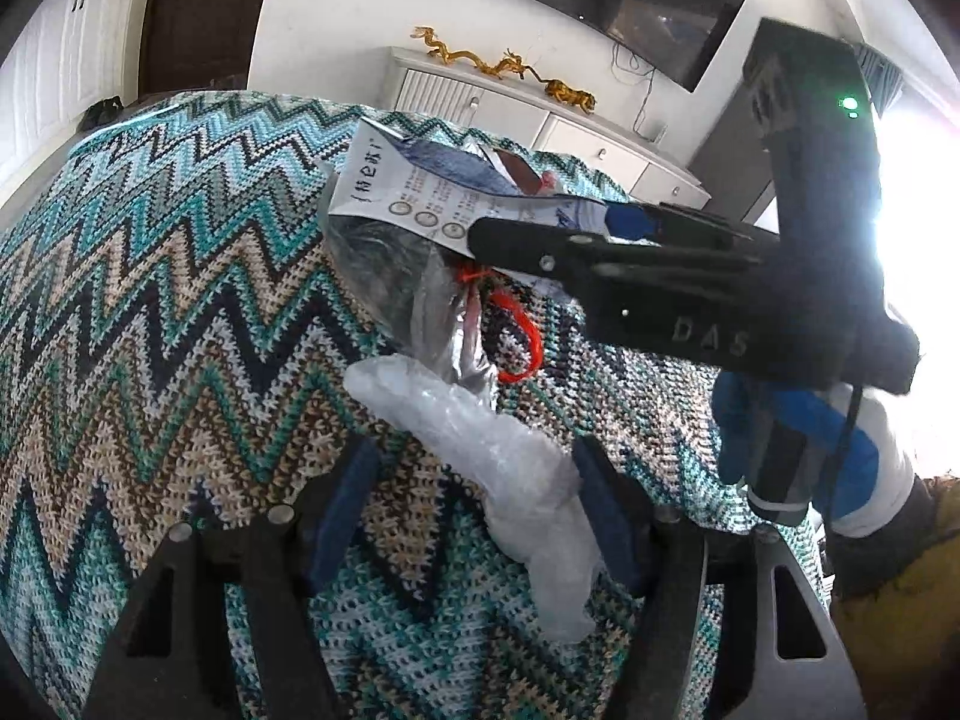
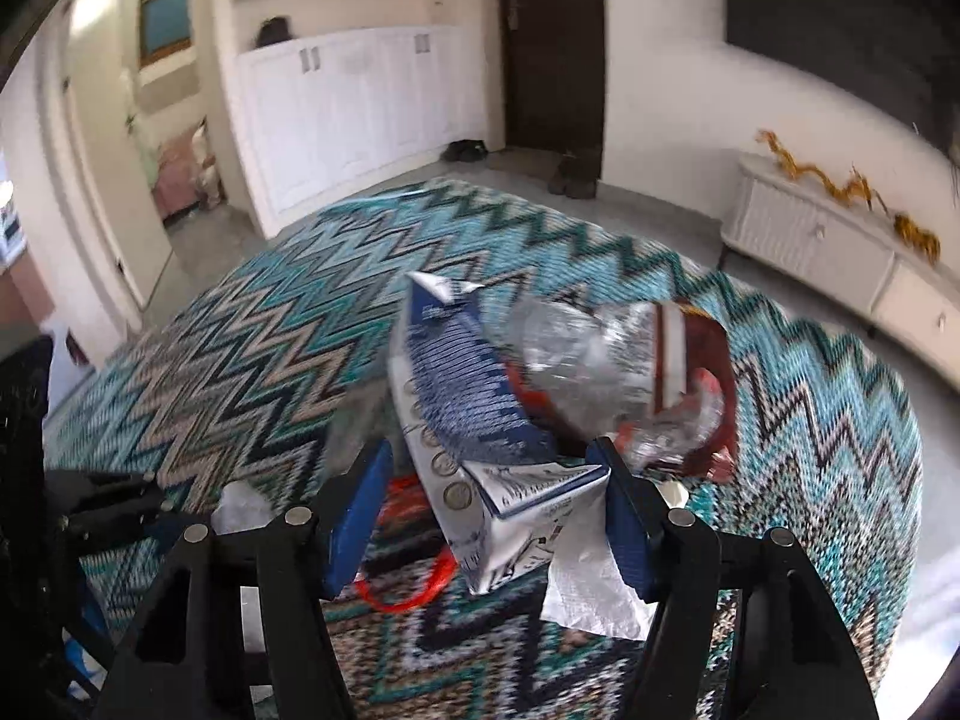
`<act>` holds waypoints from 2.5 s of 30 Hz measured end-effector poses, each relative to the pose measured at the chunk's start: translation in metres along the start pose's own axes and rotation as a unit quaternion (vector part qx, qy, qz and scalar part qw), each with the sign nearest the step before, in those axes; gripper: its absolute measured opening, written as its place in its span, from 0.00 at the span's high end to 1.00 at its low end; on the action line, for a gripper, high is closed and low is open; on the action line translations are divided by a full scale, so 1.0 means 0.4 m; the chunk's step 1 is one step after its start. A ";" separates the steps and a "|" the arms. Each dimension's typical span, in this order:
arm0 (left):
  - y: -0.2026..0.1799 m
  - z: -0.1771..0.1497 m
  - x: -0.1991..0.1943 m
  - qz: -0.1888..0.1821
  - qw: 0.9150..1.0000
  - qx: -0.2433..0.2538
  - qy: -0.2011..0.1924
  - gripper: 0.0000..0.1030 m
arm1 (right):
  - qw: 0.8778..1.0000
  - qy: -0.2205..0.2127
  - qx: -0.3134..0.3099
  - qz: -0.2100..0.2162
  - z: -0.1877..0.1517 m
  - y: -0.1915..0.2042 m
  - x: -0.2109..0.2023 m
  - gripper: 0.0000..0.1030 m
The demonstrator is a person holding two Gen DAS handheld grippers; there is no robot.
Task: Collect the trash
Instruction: 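Grasp the clear plastic bag with the left tool while the right tool grasps a blue milk carton, then carry both items over the grey bin and open both tools to drop them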
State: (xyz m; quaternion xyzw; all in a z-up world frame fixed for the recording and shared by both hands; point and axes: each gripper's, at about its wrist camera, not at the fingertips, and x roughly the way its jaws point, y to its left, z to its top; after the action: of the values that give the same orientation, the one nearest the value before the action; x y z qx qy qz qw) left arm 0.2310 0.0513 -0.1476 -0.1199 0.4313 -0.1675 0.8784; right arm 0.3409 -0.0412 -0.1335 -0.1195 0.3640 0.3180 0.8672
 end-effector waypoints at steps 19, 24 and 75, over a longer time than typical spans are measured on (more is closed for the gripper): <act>0.055 -0.054 -0.071 -0.028 0.999 -0.028 -0.008 0.40 | 0.997 0.044 -0.056 0.001 0.103 0.077 0.073 0.49; 0.052 -0.052 -0.070 -0.034 0.999 -0.032 -0.010 0.40 | 0.991 0.106 -0.081 -0.018 0.129 0.092 0.135 0.52; -0.691 -0.062 -0.187 -0.104 0.977 0.185 0.006 0.77 | 0.945 -0.156 0.263 -0.113 -0.451 -0.296 -0.899 0.66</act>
State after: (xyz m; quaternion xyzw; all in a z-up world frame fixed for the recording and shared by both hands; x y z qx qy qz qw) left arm 0.1156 -0.1736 -0.0105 0.0018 0.3833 -0.3355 0.8605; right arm 0.1245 -0.3783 -0.0096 0.1242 0.2786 0.1255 0.9440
